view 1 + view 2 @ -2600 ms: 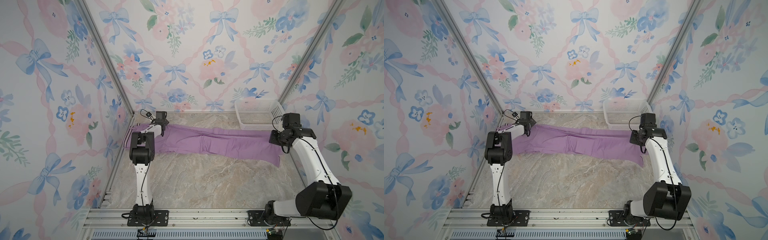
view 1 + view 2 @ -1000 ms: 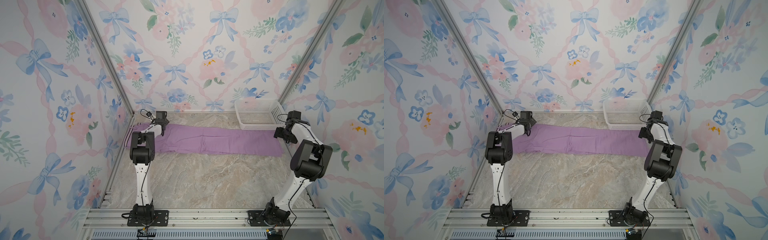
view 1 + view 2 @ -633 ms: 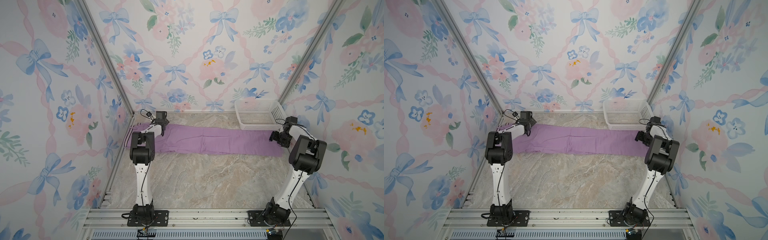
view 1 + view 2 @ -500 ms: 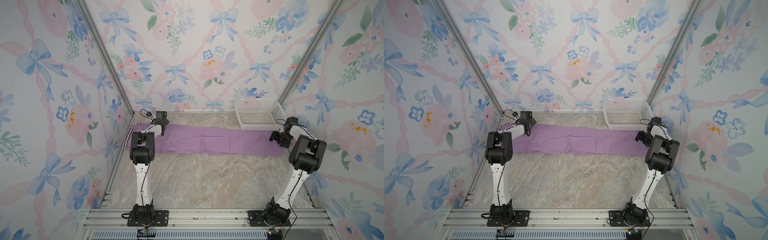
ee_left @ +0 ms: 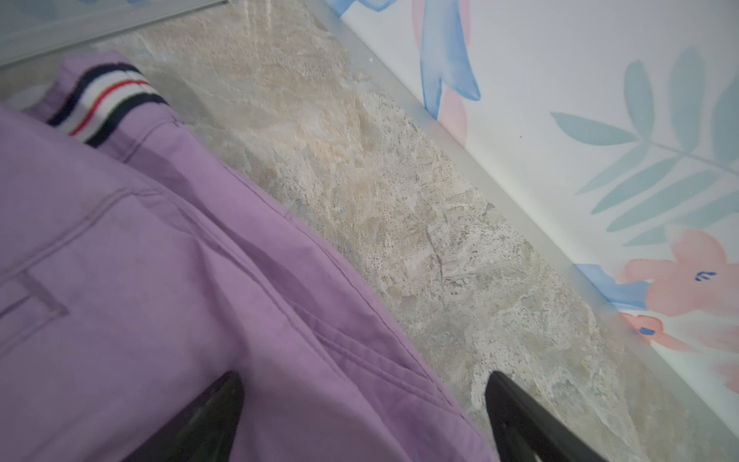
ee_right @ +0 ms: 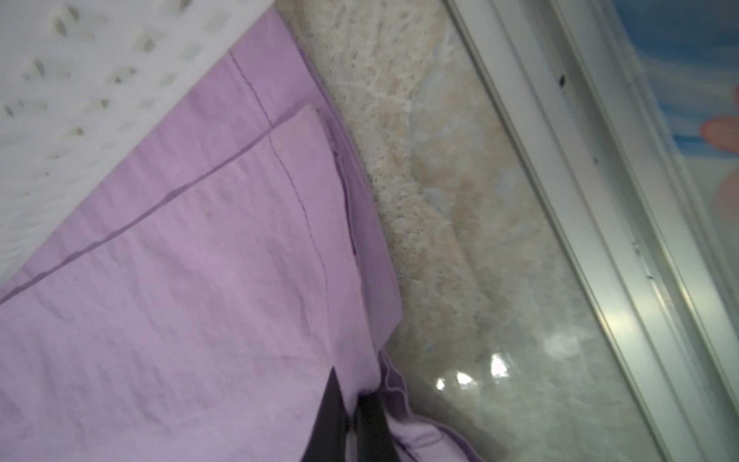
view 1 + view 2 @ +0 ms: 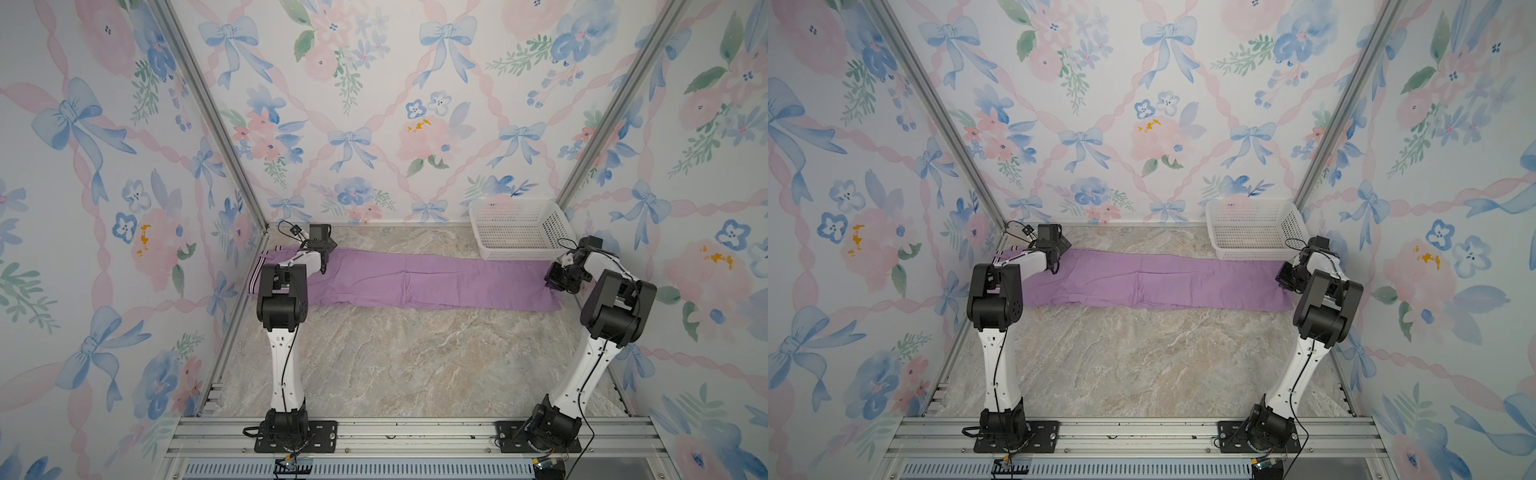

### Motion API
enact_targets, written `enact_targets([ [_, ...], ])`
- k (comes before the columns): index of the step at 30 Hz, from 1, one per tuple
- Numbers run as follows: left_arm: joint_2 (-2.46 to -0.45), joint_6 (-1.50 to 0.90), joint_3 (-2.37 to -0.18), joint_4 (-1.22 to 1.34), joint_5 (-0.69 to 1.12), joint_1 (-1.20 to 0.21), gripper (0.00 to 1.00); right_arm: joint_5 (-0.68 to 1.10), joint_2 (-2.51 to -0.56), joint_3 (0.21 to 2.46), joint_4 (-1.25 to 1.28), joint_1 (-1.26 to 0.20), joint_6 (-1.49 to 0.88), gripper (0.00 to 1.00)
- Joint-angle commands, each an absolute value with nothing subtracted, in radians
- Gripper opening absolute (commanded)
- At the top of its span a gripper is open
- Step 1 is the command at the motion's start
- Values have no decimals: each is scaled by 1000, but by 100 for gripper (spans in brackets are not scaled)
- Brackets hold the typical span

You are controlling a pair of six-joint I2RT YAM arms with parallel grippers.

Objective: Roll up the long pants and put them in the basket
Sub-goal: Move the long pant to the center of the board.

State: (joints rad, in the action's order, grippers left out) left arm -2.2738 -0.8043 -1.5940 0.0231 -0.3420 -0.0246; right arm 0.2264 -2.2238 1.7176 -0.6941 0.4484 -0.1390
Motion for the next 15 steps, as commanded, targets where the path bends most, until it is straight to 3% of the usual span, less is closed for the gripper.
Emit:
enact_targets([
  [1,-2220,-823,-1490,-42,-312,1,98,216,-2250,1681,-749,491,-175,0],
  [8,-2080,-824,-1286,-41,-327,0,98,174,-2187,1622,-732,602,-227,0],
  [15,-1976,-830,-1138,-41,-322,-6,98,194,-2127,1606,-721,584,-230,0],
])
